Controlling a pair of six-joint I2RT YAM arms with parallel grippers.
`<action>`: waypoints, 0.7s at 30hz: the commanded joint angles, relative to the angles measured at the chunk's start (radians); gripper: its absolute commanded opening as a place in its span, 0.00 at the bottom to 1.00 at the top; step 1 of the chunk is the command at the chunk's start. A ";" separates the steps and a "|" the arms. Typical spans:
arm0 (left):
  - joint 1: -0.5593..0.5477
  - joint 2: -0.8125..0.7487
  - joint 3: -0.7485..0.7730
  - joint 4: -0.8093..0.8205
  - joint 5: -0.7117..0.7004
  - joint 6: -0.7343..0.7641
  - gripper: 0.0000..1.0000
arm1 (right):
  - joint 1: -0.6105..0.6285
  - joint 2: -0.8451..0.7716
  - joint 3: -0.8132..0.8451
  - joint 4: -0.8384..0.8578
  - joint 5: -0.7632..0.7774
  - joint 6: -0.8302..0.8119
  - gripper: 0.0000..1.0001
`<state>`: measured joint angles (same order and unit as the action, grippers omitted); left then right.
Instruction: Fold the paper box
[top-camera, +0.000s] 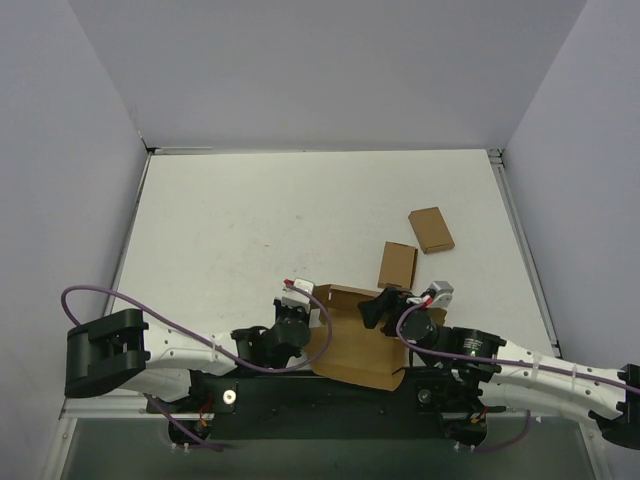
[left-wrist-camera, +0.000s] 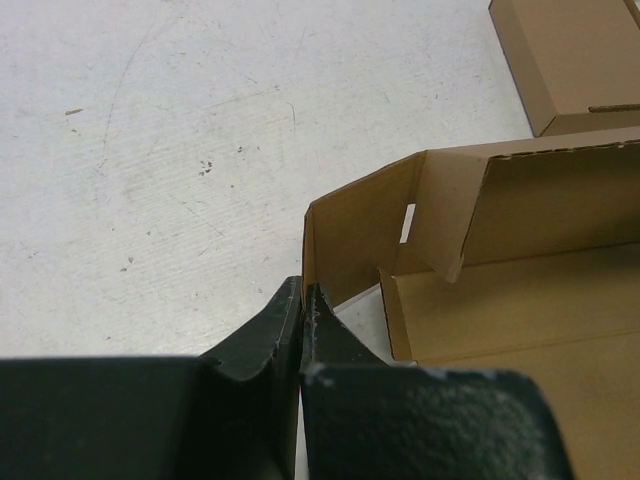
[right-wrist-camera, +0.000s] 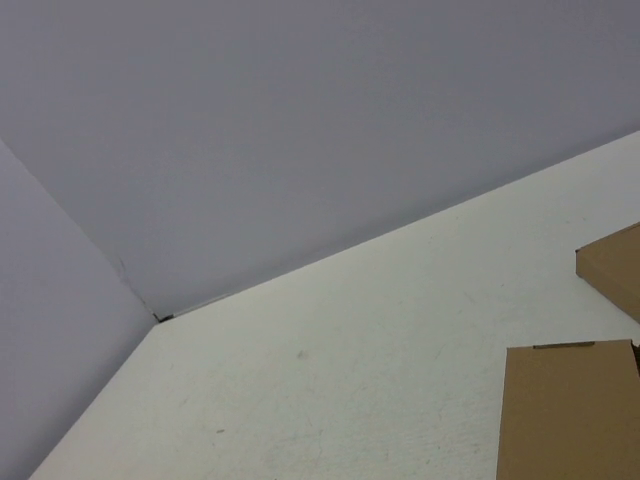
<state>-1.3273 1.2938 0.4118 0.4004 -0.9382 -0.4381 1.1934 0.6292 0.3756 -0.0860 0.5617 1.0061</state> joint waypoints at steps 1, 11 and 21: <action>-0.010 -0.008 -0.002 0.008 -0.033 -0.010 0.00 | -0.047 -0.017 -0.017 -0.067 0.302 0.919 0.72; -0.019 -0.014 -0.013 0.025 -0.047 -0.010 0.00 | -0.199 0.075 -0.035 0.078 0.165 0.896 0.72; -0.030 -0.005 -0.015 0.032 -0.062 -0.008 0.00 | -0.267 0.161 -0.037 0.209 0.104 0.885 0.73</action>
<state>-1.3479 1.2938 0.4023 0.4023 -0.9726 -0.4416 0.9463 0.7616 0.3340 0.1627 0.5121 1.1576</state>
